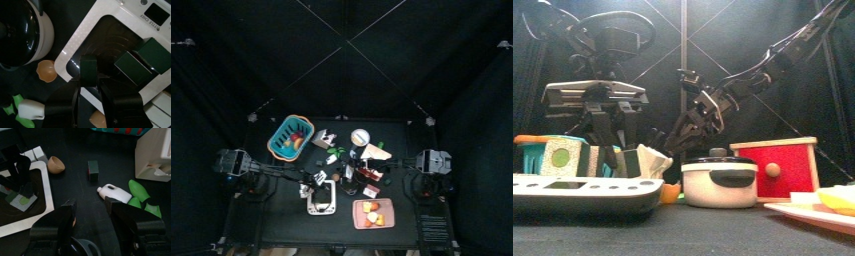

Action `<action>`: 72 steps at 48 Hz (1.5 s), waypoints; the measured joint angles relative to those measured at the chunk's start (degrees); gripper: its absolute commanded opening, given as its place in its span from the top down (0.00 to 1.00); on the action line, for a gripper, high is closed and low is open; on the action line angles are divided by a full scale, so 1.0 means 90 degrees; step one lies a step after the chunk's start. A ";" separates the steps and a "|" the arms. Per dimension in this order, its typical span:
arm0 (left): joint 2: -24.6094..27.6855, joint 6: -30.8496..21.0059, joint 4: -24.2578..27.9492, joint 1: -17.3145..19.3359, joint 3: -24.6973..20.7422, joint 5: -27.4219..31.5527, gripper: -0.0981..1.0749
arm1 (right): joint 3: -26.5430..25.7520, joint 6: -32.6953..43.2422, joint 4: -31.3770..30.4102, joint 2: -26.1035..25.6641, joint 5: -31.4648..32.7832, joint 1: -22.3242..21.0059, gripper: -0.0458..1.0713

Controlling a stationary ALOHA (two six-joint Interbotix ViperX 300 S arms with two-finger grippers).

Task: Place sushi piece above stove

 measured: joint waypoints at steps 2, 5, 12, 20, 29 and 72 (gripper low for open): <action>-0.0068 0.0020 -0.0166 0.0068 0.0049 -0.0039 0.41 | 0.0000 -0.0010 0.0000 0.0000 0.0000 0.0010 0.21; -0.0215 0.0020 -0.0391 0.0205 0.0127 -0.0156 0.41 | 0.0000 0.0000 0.0000 0.0000 0.0000 0.0010 0.21; -0.0625 0.0039 -0.0498 0.0586 0.0342 -0.0244 0.41 | 0.0000 -0.0010 0.0010 0.0000 0.0000 0.0010 0.21; -0.0840 0.0039 -0.0508 0.1055 0.0596 -0.0293 0.41 | 0.0000 -0.0010 0.0010 0.0000 0.0010 0.0010 0.21; -0.0811 0.0049 -0.0508 0.1475 0.0742 -0.0381 0.41 | 0.0000 -0.0010 0.0010 0.0000 0.0010 0.0010 0.21; 0.0029 0.0029 -0.0723 0.2305 0.0742 -0.0352 0.38 | 0.0000 -0.0020 -0.0010 0.0000 0.0010 0.0010 0.21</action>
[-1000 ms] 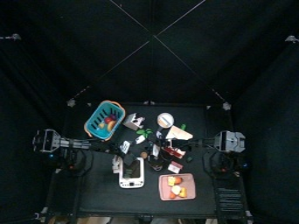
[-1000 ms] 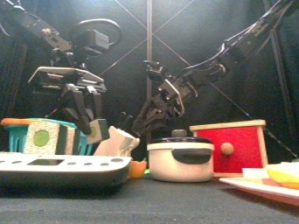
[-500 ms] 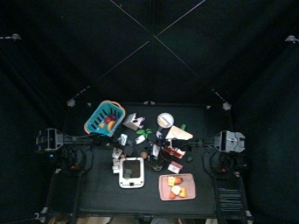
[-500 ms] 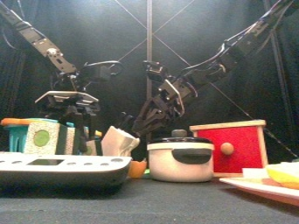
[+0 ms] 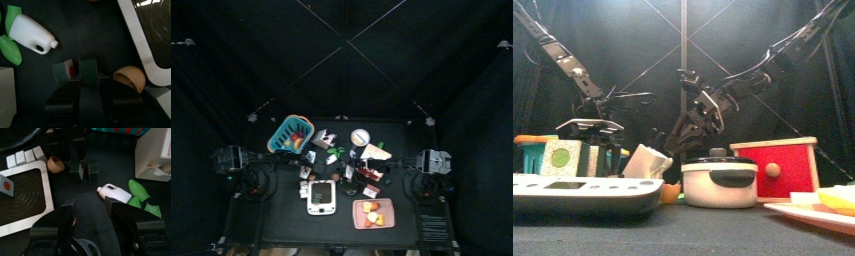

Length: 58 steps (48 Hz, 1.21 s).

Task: Place sushi piece above stove

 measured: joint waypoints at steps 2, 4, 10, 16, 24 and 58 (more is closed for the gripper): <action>0.0020 0.0010 -0.0049 0.0000 0.0000 0.0000 0.38 | 0.0000 0.0000 -0.0010 0.0000 0.0000 -0.0010 0.21; 0.0029 0.0020 -0.0088 0.0000 0.0000 0.0000 0.37 | 0.0010 0.0000 -0.0010 0.0000 0.0000 -0.0010 0.21; 0.0029 0.0020 -0.0127 0.0000 0.0000 0.0000 0.36 | 0.0000 0.0000 -0.0010 0.0000 -0.0010 0.0000 0.21; 0.0039 0.0020 -0.0127 0.0029 -0.0010 0.0000 0.33 | 0.0000 0.0000 -0.0010 0.0000 0.0000 0.0000 0.21; 0.0049 0.0020 -0.0146 0.0059 -0.0020 -0.0010 0.27 | 0.0000 0.0000 -0.0010 0.0000 0.0000 0.0000 0.21; -0.0488 -0.0020 -0.0234 0.0010 0.0039 0.0078 0.22 | -0.0010 0.0000 -0.0010 0.0000 0.0000 0.0000 0.21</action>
